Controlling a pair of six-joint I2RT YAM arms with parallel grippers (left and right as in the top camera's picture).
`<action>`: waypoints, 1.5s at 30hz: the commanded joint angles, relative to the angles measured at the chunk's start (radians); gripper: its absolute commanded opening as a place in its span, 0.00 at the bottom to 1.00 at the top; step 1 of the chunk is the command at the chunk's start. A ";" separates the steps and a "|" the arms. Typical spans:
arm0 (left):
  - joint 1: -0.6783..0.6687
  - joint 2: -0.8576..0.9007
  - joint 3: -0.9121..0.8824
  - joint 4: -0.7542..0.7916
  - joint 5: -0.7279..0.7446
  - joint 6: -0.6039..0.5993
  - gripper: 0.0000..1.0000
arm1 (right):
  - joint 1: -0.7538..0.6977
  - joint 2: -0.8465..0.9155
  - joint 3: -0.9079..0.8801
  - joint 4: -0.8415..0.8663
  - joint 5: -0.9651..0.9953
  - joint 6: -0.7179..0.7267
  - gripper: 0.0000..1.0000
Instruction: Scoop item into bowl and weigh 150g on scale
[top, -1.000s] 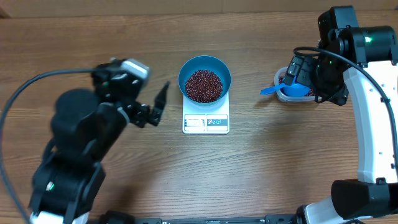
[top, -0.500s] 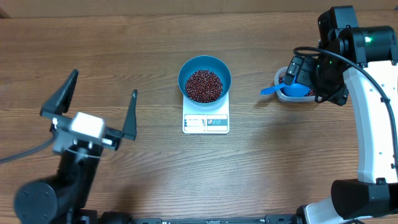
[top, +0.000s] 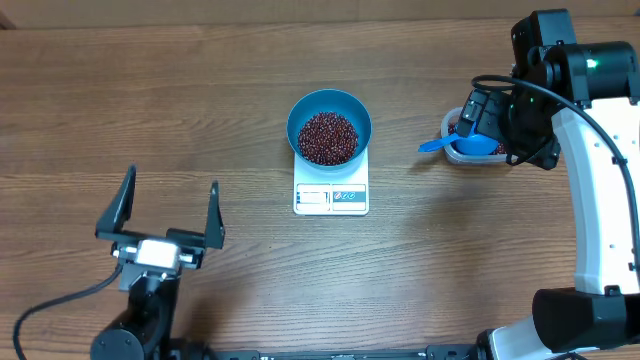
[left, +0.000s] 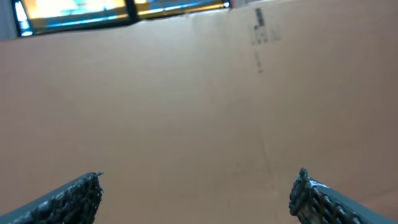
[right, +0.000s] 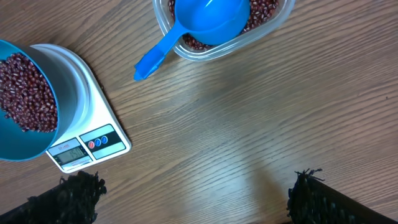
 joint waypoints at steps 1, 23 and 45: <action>0.029 -0.079 -0.065 0.010 -0.037 -0.064 1.00 | -0.005 -0.019 0.019 0.003 -0.001 -0.015 1.00; 0.066 -0.264 -0.294 -0.055 -0.094 -0.129 0.99 | -0.005 -0.019 0.019 0.003 -0.002 -0.015 1.00; 0.082 -0.264 -0.294 -0.509 -0.093 -0.139 0.99 | -0.005 -0.019 0.019 0.003 -0.002 -0.015 1.00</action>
